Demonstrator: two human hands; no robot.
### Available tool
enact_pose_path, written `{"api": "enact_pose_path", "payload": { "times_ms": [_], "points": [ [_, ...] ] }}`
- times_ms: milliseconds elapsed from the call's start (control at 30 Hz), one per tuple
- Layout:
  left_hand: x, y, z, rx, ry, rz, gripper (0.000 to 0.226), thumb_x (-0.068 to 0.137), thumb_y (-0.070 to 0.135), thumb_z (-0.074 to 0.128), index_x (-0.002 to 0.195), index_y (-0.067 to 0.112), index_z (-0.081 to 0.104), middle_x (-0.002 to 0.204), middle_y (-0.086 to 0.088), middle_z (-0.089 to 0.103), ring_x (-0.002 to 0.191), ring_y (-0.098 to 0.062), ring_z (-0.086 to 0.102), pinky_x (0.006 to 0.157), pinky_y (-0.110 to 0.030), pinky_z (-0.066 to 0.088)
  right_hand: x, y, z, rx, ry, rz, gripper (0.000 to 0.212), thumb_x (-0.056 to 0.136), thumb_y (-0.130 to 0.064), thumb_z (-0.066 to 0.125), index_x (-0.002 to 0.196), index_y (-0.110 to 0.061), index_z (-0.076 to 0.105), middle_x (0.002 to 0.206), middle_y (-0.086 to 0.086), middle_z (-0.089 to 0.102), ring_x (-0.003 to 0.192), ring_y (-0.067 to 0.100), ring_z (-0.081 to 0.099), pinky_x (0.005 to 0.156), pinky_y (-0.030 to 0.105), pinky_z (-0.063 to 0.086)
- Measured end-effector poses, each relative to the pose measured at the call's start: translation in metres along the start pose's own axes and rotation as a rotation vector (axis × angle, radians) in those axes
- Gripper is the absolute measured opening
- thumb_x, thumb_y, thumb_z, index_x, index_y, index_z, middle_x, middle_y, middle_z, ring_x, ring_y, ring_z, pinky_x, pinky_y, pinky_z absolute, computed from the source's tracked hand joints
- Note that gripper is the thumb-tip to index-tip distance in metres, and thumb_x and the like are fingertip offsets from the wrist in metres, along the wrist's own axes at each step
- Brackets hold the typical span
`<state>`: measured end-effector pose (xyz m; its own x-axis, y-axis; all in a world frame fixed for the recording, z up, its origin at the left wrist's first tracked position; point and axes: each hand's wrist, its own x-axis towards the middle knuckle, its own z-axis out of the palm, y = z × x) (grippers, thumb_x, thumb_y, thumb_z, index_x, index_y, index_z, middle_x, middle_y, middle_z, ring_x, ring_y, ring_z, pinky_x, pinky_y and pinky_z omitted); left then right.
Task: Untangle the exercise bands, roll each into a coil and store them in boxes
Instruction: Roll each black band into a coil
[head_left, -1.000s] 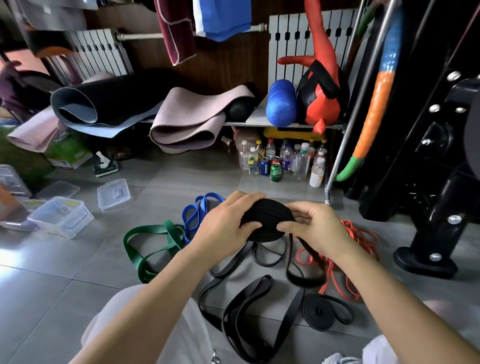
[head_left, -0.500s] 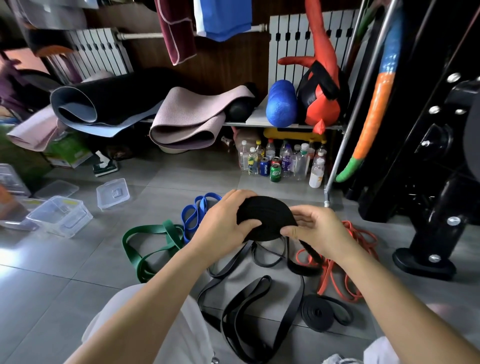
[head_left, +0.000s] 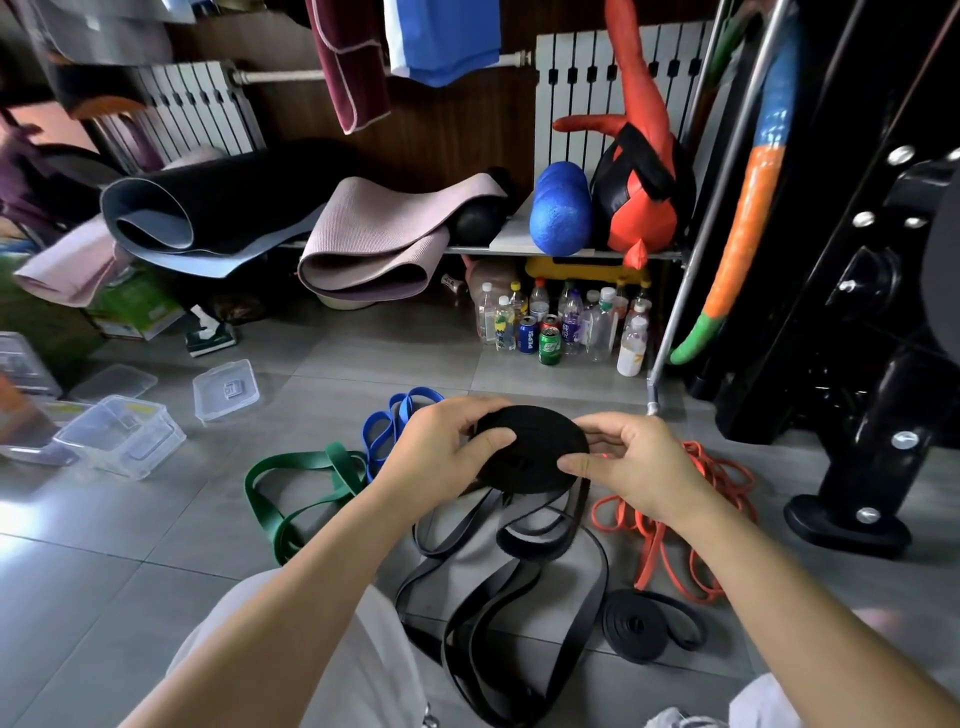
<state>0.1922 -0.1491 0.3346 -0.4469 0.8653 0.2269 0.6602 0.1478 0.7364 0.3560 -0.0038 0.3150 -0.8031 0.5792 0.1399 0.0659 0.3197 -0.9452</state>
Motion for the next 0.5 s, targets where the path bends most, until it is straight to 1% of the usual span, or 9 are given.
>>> {"api": "enact_pose_path", "payload": {
  "times_ms": [33, 100, 167, 200, 300, 333, 400, 467, 500],
  "points": [
    [0.0000, 0.0006, 0.0005, -0.023, 0.014, -0.010, 0.030, 0.086, 0.023, 0.064, 0.114, 0.031, 0.065, 0.088, 0.033, 0.062, 0.092, 0.002, 0.061, 0.085, -0.022, 0.048, 0.0001, -0.0007, -0.0005, 0.000, 0.006, -0.003, 0.037, 0.071, -0.007, 0.079, 0.084, -0.039, 0.067, 0.085, -0.018, 0.073, 0.083, 0.001, 0.068, 0.073, 0.011, 0.050],
    [-0.0001, 0.0021, 0.0006, -0.079, 0.009, -0.045, 0.030, 0.086, 0.020, 0.065, 0.116, 0.026, 0.065, 0.096, 0.020, 0.067, 0.098, -0.009, 0.064, 0.091, -0.035, 0.051, 0.0001, -0.0020, -0.0014, -0.013, 0.007, -0.012, 0.036, 0.072, -0.010, 0.079, 0.085, -0.041, 0.066, 0.087, -0.018, 0.073, 0.086, 0.001, 0.067, 0.077, 0.013, 0.050],
    [0.0000, 0.0022, 0.0005, -0.098, -0.045, -0.064, 0.029, 0.085, 0.022, 0.066, 0.114, 0.025, 0.063, 0.103, 0.008, 0.068, 0.100, -0.015, 0.064, 0.092, -0.043, 0.050, 0.0001, -0.0014, -0.0019, -0.025, 0.008, -0.015, 0.037, 0.072, -0.010, 0.078, 0.088, -0.041, 0.066, 0.090, -0.016, 0.072, 0.090, 0.001, 0.067, 0.084, 0.018, 0.049],
    [-0.0001, 0.0022, 0.0007, -0.087, -0.078, -0.061, 0.031, 0.084, 0.025, 0.068, 0.114, 0.025, 0.062, 0.105, 0.008, 0.067, 0.100, -0.015, 0.063, 0.092, -0.043, 0.050, 0.0001, -0.0006, -0.0021, -0.026, 0.005, -0.012, 0.037, 0.073, -0.010, 0.078, 0.090, -0.040, 0.065, 0.093, -0.014, 0.072, 0.093, 0.002, 0.067, 0.087, 0.022, 0.049],
    [-0.0011, 0.0023, 0.0026, -0.024, -0.112, -0.040, 0.038, 0.080, 0.030, 0.069, 0.116, 0.031, 0.059, 0.105, 0.016, 0.064, 0.100, -0.006, 0.061, 0.090, -0.035, 0.051, -0.0002, 0.0002, -0.0017, -0.021, -0.012, -0.008, 0.038, 0.073, -0.010, 0.078, 0.094, -0.039, 0.066, 0.100, -0.009, 0.072, 0.099, 0.007, 0.066, 0.094, 0.031, 0.048],
    [-0.0008, 0.0020, 0.0031, -0.020, -0.099, -0.038, 0.037, 0.081, 0.027, 0.069, 0.117, 0.032, 0.060, 0.103, 0.018, 0.065, 0.099, -0.005, 0.061, 0.090, -0.033, 0.051, -0.0007, 0.0002, -0.0015, -0.013, -0.014, -0.012, 0.038, 0.073, -0.010, 0.078, 0.094, -0.040, 0.066, 0.099, -0.010, 0.072, 0.099, 0.007, 0.066, 0.094, 0.031, 0.049],
    [0.0007, 0.0020, 0.0028, -0.036, -0.062, -0.049, 0.033, 0.081, 0.022, 0.069, 0.111, 0.035, 0.063, 0.098, 0.020, 0.066, 0.095, -0.003, 0.062, 0.088, -0.029, 0.051, -0.0015, -0.0010, -0.0007, 0.006, -0.006, -0.025, 0.039, 0.073, -0.010, 0.078, 0.090, -0.043, 0.066, 0.095, -0.014, 0.073, 0.095, 0.004, 0.067, 0.089, 0.025, 0.050],
    [0.0018, 0.0043, 0.0011, -0.112, -0.019, -0.067, 0.034, 0.081, 0.015, 0.070, 0.097, 0.044, 0.064, 0.091, 0.021, 0.068, 0.091, -0.001, 0.065, 0.084, -0.025, 0.052, -0.0024, -0.0016, -0.0014, 0.038, 0.017, -0.027, 0.040, 0.072, -0.008, 0.078, 0.086, -0.045, 0.067, 0.090, -0.019, 0.072, 0.090, 0.002, 0.068, 0.083, 0.018, 0.052],
    [0.0024, 0.0061, -0.0006, -0.179, 0.008, -0.084, 0.038, 0.081, 0.011, 0.070, 0.091, 0.048, 0.065, 0.088, 0.021, 0.070, 0.087, -0.001, 0.066, 0.079, -0.022, 0.054, -0.0025, -0.0016, -0.0022, 0.058, 0.030, -0.022, 0.041, 0.072, -0.006, 0.077, 0.086, -0.043, 0.067, 0.087, -0.019, 0.073, 0.089, 0.002, 0.068, 0.082, 0.017, 0.052]
  ]
}}
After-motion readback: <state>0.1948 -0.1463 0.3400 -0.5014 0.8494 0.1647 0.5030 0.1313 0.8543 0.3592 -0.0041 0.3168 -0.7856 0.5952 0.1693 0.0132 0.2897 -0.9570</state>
